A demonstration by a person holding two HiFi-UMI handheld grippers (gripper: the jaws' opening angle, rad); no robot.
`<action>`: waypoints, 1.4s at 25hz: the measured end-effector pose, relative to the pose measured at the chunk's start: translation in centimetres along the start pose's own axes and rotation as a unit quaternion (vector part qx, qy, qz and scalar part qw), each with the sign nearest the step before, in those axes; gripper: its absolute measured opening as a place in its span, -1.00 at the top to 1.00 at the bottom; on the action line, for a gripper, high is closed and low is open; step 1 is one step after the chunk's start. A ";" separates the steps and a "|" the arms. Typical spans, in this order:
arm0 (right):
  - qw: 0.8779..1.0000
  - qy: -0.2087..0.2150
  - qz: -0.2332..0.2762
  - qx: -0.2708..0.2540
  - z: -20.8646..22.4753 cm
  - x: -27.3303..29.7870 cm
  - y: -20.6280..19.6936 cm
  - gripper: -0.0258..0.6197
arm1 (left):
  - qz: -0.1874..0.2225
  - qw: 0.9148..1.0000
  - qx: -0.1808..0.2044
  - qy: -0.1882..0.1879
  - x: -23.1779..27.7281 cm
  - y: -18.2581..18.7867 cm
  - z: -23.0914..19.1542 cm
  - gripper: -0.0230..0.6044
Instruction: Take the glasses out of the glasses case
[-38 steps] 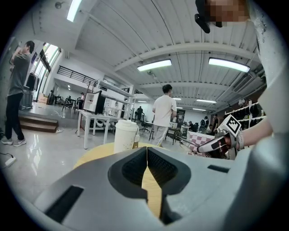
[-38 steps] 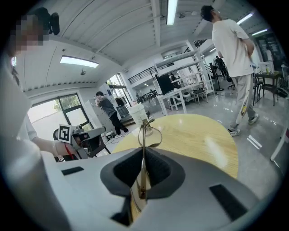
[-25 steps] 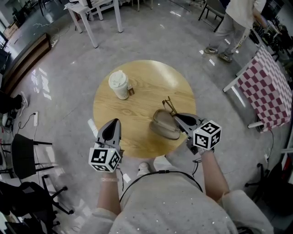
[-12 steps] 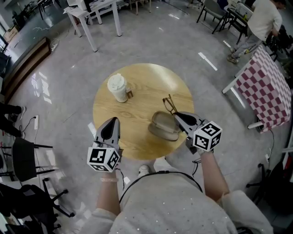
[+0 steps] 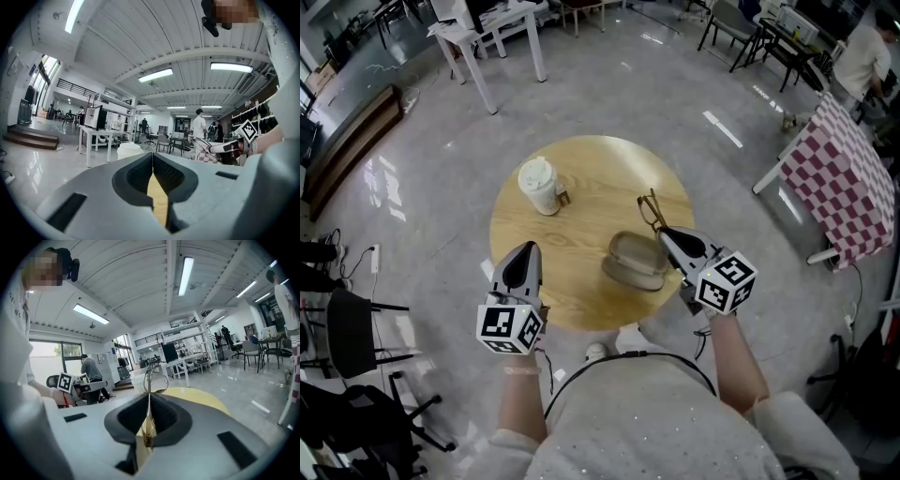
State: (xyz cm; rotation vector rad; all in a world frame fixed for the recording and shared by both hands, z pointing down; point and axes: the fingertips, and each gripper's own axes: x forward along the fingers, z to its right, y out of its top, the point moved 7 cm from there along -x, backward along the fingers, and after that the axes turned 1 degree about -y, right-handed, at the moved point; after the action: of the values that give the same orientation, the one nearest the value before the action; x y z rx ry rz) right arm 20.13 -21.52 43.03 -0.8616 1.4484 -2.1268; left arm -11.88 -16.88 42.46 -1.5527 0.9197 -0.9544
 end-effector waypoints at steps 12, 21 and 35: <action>0.999 -0.011 0.035 -0.010 -0.1 -0.8 1.3 0.85 | 0.016 1.000 0.007 -0.004 0.2 1.2 0.2 0.91; 0.998 -0.020 0.053 -0.021 0.2 -1.2 2.2 0.85 | 0.027 1.000 0.011 -0.001 0.6 1.9 0.3 0.91; 0.996 -0.032 0.081 -0.028 0.5 -1.9 3.0 0.85 | 0.038 0.999 0.015 0.000 1.0 2.6 0.3 0.91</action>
State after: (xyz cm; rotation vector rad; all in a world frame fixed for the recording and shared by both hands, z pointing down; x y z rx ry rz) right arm 21.87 -21.72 39.92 -0.7953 1.4989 -1.9309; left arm -11.38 -18.08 40.02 -1.4819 0.9553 -0.9101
